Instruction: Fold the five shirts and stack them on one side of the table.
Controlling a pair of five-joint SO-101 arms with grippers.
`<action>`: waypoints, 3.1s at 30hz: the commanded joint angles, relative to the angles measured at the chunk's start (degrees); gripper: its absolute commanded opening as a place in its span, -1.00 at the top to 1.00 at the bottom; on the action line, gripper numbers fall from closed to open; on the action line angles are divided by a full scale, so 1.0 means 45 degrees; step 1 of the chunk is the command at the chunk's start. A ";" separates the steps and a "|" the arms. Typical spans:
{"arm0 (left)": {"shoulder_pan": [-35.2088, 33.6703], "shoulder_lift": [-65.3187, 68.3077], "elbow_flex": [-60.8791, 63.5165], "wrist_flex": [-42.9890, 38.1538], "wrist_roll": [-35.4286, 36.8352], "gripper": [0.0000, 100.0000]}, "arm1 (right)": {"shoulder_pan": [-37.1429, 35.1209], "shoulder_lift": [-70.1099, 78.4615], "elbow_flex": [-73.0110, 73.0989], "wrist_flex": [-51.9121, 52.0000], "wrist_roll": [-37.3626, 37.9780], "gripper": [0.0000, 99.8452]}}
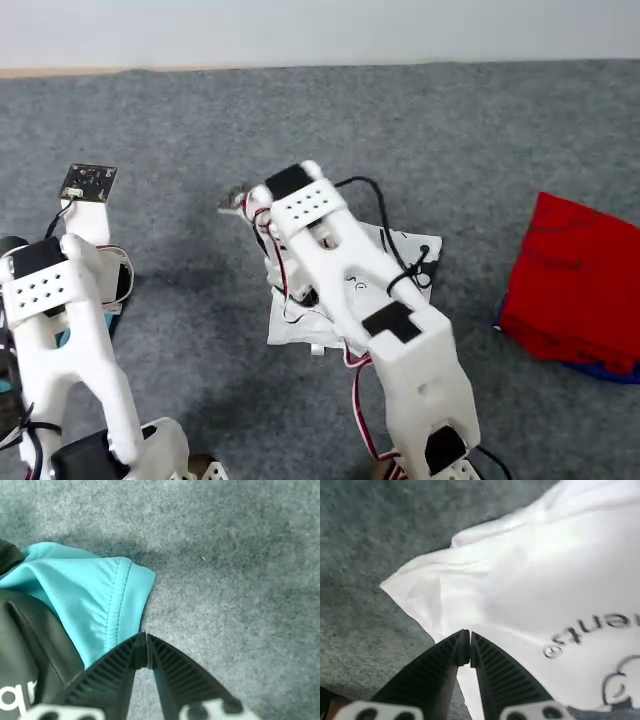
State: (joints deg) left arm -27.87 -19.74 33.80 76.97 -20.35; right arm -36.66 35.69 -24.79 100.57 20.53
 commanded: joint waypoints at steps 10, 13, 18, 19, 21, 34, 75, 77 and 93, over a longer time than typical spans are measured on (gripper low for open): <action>0.0000 -0.0449 -0.0010 -0.0156 0.0020 0.99 | -0.2002 -0.0381 0.0664 0.0498 -0.0430 0.98; 0.0000 -0.0449 -0.0010 -0.0156 0.0020 0.99 | -0.1905 -0.1631 0.0664 0.0498 -0.0410 0.98; 0.0000 -0.0449 -0.0010 -0.0156 0.0020 0.99 | -0.1319 -0.3800 0.0742 0.0518 -0.0410 0.98; 0.0000 -0.0449 -0.0010 -0.0176 0.0020 0.99 | -0.1006 -0.4151 0.0938 0.0518 -0.0410 0.98; 0.0000 -0.0449 -0.0010 -0.0195 0.0020 0.99 | -0.0400 -0.4777 0.1680 0.0518 -0.0410 0.98; 0.0000 -0.0449 -0.0029 -0.0234 0.0039 0.99 | 0.3096 -0.7863 0.7775 -0.1143 -0.1602 0.98; 0.0625 -0.0449 0.0127 -0.0410 0.0098 0.99 | 0.3976 -0.8195 0.5060 -0.4190 -0.1035 0.96; 0.0625 -0.0449 0.0127 -0.0410 0.0098 0.99 | 0.3956 -0.7551 0.4650 -0.4933 -0.1035 0.86; 0.0606 -0.0547 0.0908 -0.0703 0.0098 0.99 | 0.1729 -0.0928 -0.0996 -0.5226 -0.1035 0.58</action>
State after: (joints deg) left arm -25.58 -20.26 38.11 74.86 -20.35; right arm -27.78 30.33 -24.35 77.63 15.34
